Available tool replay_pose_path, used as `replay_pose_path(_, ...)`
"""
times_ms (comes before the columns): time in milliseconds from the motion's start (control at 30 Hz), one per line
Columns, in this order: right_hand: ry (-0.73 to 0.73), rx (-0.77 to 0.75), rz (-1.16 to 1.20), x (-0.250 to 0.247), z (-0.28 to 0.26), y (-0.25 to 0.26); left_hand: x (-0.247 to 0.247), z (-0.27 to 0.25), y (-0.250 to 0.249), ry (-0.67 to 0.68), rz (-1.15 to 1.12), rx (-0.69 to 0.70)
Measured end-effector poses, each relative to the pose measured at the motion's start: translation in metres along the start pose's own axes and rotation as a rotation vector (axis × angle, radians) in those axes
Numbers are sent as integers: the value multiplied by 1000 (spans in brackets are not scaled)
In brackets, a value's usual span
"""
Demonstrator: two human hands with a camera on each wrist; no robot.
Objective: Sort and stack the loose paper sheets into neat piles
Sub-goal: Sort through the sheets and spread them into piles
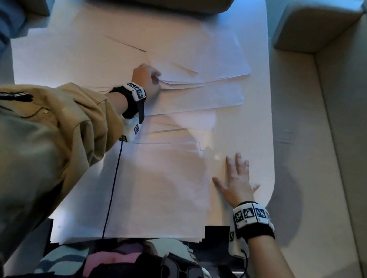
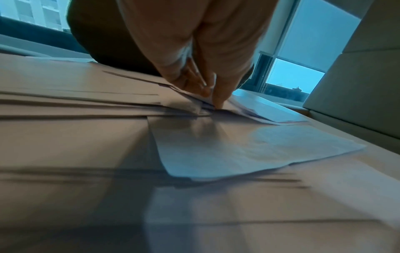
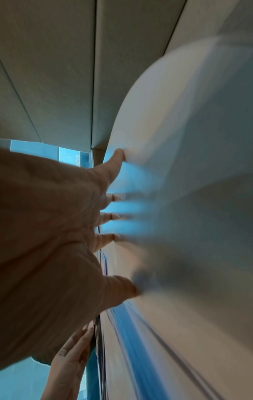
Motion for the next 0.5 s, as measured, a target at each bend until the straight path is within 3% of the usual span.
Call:
replay_pose_path(300, 15, -2, -21, -1, -2, 1, 3, 15, -23, 84, 186, 203)
replay_pose_path(500, 10, -4, -11, -3, -2, -1, -2, 10, -36, 66, 211, 160)
Point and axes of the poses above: each hand's wrist, its own z-axis towards the middle knuckle, its own x-axis out of the palm, y = z × x, the point moved 4 cm from there along z, towards the middle knuckle, and after that the axes turned 15 degrees about -x, right-handed, at the moved point
